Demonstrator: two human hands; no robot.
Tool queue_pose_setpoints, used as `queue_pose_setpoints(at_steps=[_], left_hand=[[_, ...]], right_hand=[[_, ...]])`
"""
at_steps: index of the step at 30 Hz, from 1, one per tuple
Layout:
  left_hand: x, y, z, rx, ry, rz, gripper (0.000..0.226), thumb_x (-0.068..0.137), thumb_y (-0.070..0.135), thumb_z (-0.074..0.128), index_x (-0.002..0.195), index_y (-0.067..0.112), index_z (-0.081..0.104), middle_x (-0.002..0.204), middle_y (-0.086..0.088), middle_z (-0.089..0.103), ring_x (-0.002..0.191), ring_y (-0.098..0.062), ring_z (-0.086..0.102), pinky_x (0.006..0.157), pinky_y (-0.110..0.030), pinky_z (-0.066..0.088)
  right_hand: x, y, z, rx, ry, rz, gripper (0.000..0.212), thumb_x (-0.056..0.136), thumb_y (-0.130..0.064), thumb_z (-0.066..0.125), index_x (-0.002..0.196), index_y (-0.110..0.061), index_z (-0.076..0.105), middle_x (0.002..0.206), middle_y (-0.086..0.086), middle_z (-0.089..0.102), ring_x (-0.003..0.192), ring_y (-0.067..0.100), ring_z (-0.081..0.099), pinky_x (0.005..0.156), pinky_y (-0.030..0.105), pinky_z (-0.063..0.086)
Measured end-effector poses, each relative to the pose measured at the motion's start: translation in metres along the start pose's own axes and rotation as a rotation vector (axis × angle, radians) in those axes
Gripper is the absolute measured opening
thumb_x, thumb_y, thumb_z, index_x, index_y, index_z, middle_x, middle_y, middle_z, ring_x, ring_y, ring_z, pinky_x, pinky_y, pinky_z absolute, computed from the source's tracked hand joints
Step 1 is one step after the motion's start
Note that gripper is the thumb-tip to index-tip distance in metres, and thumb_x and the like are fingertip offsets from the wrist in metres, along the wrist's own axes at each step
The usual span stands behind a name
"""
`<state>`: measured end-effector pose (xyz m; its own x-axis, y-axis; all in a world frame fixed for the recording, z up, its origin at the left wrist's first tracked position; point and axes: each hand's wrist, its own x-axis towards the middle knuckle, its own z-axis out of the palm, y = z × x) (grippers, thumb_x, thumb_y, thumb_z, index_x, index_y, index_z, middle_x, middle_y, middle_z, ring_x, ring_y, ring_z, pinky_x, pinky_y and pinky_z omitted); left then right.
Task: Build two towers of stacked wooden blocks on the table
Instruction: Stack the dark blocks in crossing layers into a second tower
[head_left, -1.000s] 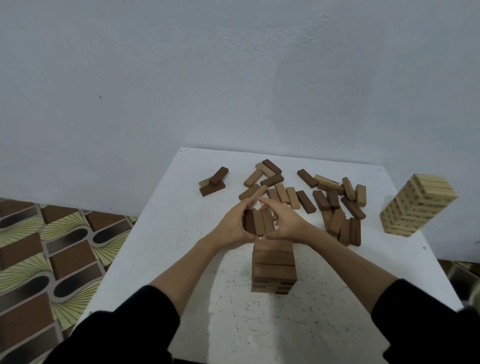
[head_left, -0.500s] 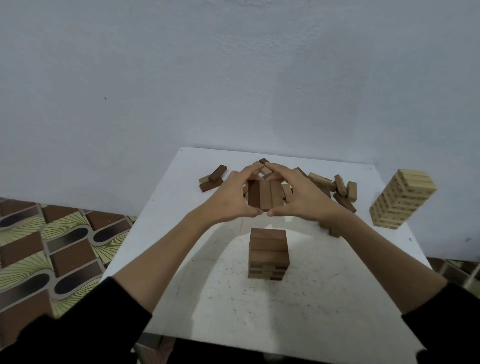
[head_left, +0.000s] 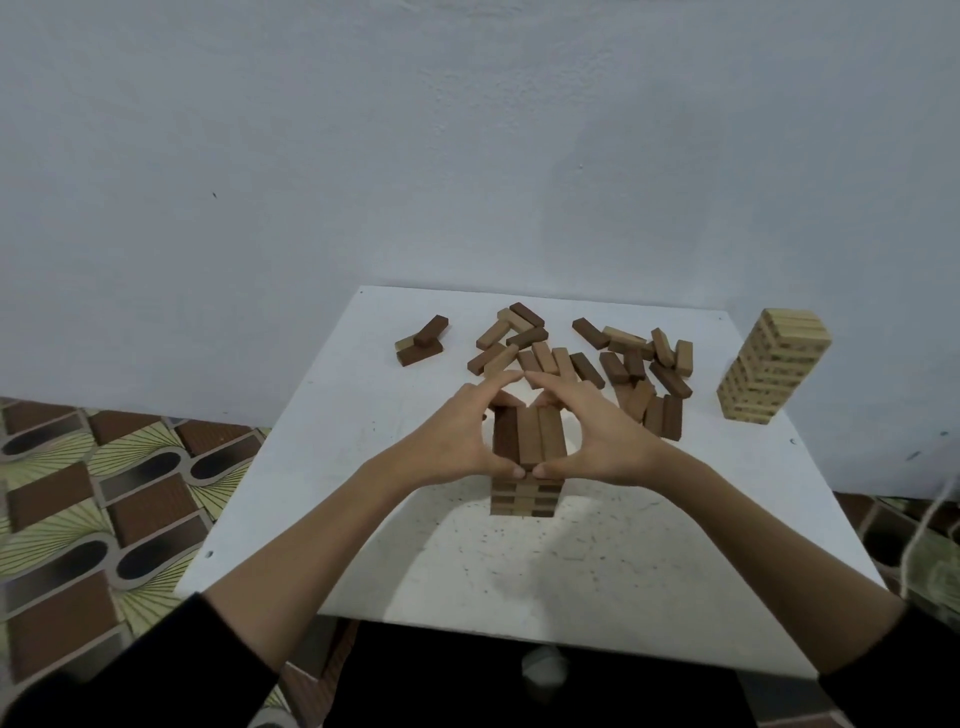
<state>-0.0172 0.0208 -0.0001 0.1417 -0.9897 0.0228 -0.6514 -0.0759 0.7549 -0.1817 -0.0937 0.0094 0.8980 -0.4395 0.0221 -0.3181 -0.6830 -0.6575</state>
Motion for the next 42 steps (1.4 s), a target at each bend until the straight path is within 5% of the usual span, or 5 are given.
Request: queue_pose_setpoints(at_steps=[10,36,39,42], left_hand=[[-0.005,-0.001,0.006,0.015,-0.039,-0.047,0.107,0.066,0.028,0.086,0.147,0.029,0.017,0.137,0.008,0.042,0.116,-0.002,0.034,0.097,-0.017,0.026],[-0.002,-0.004,0.02,-0.075,0.02,-0.123,0.104,0.068,0.02,0.084,0.147,0.026,0.016,0.127,0.007,0.042,0.121,-0.011,0.039,0.106,-0.029,0.029],[-0.007,-0.005,0.017,-0.117,0.008,-0.102,0.114,0.061,0.034,0.087,0.148,0.029,0.013,0.139,0.006,0.036,0.13,-0.01,0.032,0.109,-0.031,0.026],[-0.015,-0.003,0.014,-0.18,0.021,-0.129,0.119,0.051,0.068,0.075,0.147,0.037,0.011,0.151,0.012,0.02,0.137,-0.004,0.019,0.109,-0.027,0.021]], right_hand=[[-0.007,-0.004,0.002,-0.024,-0.07,0.045,0.106,0.069,-0.032,0.082,0.148,-0.025,0.013,0.139,-0.002,0.037,0.128,0.012,0.03,0.101,0.022,0.025],[-0.003,0.001,0.012,0.02,-0.039,0.078,0.101,0.07,-0.023,0.081,0.147,-0.023,0.016,0.121,-0.006,0.038,0.117,0.01,0.028,0.103,0.03,0.028],[-0.005,0.004,0.01,0.035,-0.048,0.062,0.115,0.064,-0.031,0.086,0.148,-0.028,0.007,0.136,-0.004,0.03,0.127,0.01,0.023,0.106,0.031,0.023],[-0.013,0.007,0.012,0.137,0.025,0.073,0.116,0.06,-0.056,0.077,0.147,-0.037,0.002,0.152,-0.009,0.013,0.138,0.01,0.013,0.108,0.033,0.017]])
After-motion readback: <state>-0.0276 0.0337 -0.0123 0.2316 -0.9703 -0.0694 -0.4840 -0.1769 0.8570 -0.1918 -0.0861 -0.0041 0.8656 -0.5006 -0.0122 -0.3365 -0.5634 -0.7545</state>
